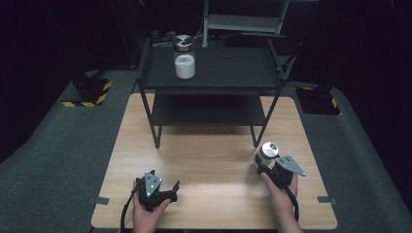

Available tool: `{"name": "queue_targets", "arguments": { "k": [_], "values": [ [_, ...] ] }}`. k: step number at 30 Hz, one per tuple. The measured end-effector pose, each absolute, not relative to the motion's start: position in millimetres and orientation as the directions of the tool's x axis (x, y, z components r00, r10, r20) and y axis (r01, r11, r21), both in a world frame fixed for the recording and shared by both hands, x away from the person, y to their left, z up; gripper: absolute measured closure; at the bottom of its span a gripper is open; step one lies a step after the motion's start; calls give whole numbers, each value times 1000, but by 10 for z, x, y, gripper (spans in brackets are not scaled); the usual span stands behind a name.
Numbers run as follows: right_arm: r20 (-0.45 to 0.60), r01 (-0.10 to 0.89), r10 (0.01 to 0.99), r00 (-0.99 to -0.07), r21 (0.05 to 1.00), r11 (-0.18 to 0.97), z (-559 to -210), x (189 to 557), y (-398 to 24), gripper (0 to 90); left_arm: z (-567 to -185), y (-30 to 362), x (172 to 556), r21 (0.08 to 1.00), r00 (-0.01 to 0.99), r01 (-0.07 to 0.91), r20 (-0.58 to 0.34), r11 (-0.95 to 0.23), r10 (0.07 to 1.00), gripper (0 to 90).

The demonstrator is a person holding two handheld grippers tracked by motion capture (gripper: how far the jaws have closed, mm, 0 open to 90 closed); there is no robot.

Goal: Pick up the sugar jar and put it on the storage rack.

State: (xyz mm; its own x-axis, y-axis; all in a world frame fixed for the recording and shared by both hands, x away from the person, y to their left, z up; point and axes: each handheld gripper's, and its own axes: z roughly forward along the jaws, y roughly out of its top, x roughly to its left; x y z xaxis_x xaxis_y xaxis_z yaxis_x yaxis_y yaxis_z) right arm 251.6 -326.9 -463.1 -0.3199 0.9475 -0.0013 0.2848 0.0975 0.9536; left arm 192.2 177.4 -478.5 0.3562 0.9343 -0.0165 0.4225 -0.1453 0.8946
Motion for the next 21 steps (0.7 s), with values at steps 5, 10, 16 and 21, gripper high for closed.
{"name": "queue_targets", "arguments": {
  "k": [5,10,16,21],
  "values": [
    [-3,262,944,-330,960,95,-4559,2449,-3229,306,-4787,1774,1921,895,360,421,-16,-147,933,6],
    [0,240,938,-347,967,89,-4389,2381,-3165,306,-4787,1779,1924,895,365,421,-18,-148,931,6],
    [-1,218,931,-365,972,86,-4231,2342,-3113,306,-4777,1774,1929,892,369,424,-10,-159,929,6],
    [-4,193,924,-382,978,84,-4065,2315,-3064,306,-4778,1777,1927,892,371,423,-10,-160,929,6]
  ]
}}
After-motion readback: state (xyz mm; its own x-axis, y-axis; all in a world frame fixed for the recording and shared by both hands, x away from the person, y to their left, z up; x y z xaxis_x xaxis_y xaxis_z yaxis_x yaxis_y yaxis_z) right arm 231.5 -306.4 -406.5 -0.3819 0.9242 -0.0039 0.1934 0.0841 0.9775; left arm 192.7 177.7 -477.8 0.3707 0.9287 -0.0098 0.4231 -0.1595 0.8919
